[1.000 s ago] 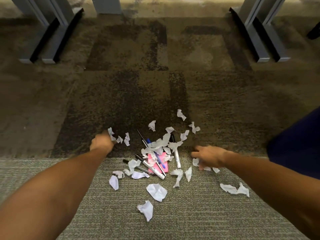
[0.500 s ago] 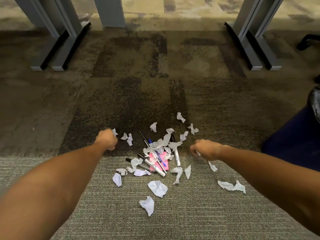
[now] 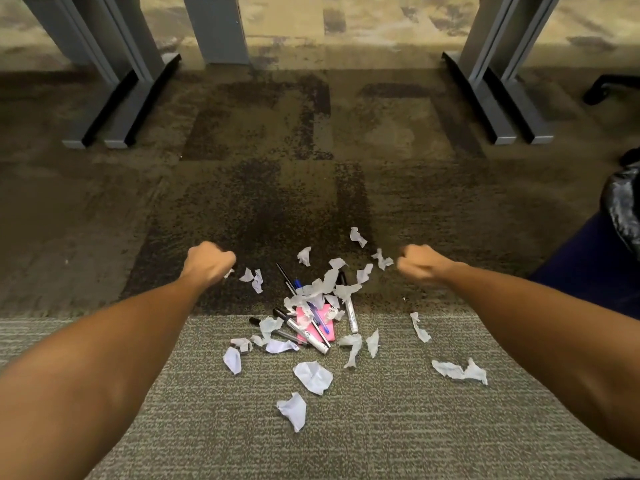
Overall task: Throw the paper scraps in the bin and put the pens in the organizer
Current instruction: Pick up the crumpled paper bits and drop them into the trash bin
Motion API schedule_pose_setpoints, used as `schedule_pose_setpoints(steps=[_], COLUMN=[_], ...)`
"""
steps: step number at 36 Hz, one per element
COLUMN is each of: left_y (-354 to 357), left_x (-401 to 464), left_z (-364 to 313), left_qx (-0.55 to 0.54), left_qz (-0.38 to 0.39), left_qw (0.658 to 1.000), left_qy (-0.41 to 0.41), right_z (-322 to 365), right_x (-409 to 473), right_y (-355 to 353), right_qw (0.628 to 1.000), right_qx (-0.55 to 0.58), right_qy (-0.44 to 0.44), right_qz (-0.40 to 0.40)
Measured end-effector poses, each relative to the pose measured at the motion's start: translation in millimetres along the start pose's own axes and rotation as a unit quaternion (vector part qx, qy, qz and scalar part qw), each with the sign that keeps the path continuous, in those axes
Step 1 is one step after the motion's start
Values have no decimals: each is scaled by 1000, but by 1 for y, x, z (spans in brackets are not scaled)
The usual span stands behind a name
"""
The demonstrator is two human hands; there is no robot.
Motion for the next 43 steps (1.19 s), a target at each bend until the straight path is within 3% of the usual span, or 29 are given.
schedule_pose_setpoints(steps=[10,15,19,22,26,33,38,43], left_y=[23,38,44,47,58,67,65,56], left_x=[21,30,35,42,51,63,64,57], left_z=[18,26,35,42,43,42,41,40], left_qx=[37,57,60,35,28,61,86,26], left_qz=[-41,-52,-75,-78,-54,-22,-39,-33], left_qw=[998,997,994,994,998,998,995,999], left_qy=[-38,-30,-59,-75,-34,5,24,-25], right_z=[-2,13,11,7,6,4,-2,-1], right_x=[36,55,70,78,85,93,88,71], right_y=[8,22,36,40,46,61,53,44], right_qw=[996,996,998,995,989,991,992,994], right_qx=[36,22,12,20,15,-6,23,33], right_qy=[22,-10,12,22,31,40,8,1], right_qz=[-84,-84,-68,-99,-145,-128,-126,-104])
Point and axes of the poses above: each hand's wrist, its own x-axis towards the middle knuckle, its own y-axis out of the palm, z = x × y, the point moved 7 cm from there along x, towards the middle knuckle, and after that the axes turned 3 degrees about -x, right-handed, at the moved point
